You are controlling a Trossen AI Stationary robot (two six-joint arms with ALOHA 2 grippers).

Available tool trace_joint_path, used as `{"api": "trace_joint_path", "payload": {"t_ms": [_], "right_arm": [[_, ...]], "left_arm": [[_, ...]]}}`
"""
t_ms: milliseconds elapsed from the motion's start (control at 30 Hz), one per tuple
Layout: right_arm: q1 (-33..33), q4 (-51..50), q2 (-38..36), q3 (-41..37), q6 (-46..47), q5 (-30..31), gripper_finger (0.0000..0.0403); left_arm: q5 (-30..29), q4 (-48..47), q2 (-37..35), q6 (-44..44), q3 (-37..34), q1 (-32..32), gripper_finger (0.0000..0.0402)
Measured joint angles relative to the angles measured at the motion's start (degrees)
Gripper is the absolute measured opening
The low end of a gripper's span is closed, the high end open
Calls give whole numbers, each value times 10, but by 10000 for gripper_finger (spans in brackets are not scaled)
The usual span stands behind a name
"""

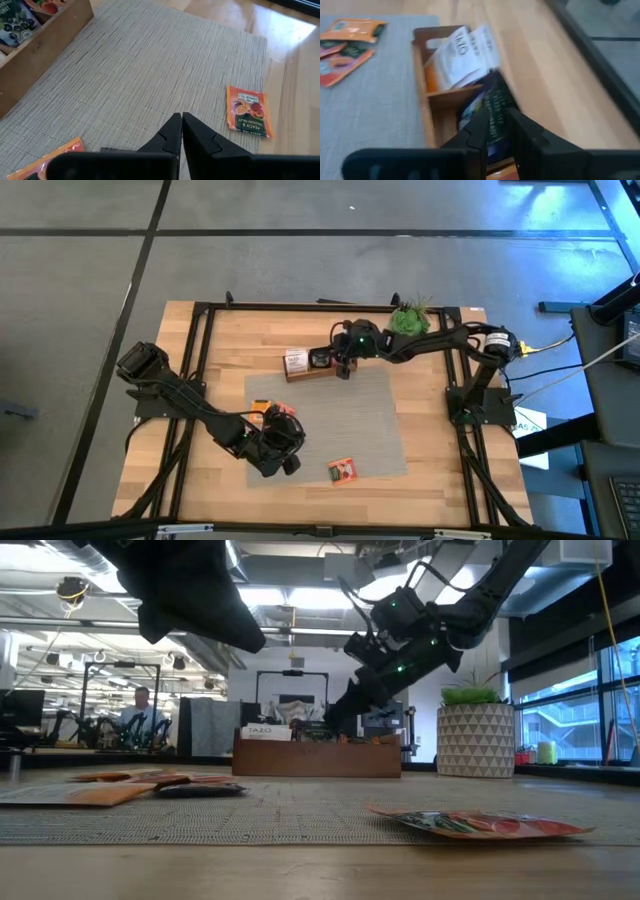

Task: Pick & Place Tea
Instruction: Put the orange tea bag into the right section of the wooden organizer

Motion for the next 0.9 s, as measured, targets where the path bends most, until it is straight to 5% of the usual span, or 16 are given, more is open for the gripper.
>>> {"api": "trace_joint_path", "payload": {"t_ms": [300,500,667,900], "right_arm": [[7,-9,-77,41,86,-1,79],[31,-70,-84,43,229,-169,79],[74,-170,-82,42,209,-252,79],[153,-277,-82,42,170,-255,79]], "left_arm": [[69,-41,3,0,0,0,13],[76,-39,33,0,0,0,11],[102,25,61,47,0,1,12],[202,152,107,125,3,27,11]]}}
